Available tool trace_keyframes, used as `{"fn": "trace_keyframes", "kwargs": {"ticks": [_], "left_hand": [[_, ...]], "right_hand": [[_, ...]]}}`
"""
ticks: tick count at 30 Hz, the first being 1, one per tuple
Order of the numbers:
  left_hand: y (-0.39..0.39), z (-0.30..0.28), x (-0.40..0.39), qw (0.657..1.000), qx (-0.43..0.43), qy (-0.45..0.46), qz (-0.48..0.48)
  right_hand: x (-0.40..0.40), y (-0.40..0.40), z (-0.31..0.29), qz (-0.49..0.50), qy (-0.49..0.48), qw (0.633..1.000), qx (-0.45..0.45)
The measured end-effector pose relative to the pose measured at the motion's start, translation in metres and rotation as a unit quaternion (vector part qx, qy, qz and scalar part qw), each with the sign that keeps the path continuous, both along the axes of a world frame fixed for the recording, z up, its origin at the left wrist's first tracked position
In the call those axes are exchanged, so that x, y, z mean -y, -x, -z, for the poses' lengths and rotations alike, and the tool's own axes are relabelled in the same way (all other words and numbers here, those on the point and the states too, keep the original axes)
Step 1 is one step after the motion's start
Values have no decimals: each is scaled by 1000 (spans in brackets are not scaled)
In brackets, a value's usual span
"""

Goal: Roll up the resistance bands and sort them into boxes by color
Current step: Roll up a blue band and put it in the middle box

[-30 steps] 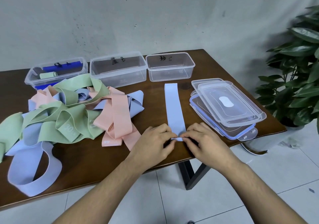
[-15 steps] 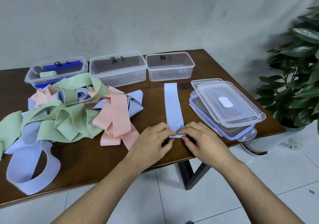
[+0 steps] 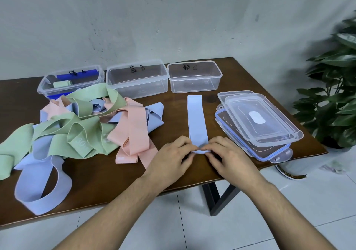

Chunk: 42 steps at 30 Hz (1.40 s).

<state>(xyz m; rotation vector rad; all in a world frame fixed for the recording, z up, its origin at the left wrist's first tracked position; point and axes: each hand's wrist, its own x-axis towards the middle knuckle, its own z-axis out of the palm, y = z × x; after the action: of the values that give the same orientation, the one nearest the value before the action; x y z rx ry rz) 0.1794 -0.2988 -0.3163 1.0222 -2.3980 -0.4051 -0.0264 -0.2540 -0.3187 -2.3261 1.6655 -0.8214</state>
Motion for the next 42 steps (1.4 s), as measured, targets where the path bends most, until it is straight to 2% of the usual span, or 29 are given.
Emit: {"fn": "trace_keyframes", "kwargs": {"ticks": [13,24,36,42], "left_hand": [[4,-3,6,999,44,-4,-12],[9,-7,17,998,33,-43,-12],[0,-12,-4,997,35,-62,-20],[3,-11,-9,997,42,-49,-42]], "right_hand": [[8,4,-3,13,-40,999,-14],[19,2,-9,11,-62,998,-16],[1,1,-14,-27,-62,997,-38],[-6,-2,-13,4,-44,999,-23]]}}
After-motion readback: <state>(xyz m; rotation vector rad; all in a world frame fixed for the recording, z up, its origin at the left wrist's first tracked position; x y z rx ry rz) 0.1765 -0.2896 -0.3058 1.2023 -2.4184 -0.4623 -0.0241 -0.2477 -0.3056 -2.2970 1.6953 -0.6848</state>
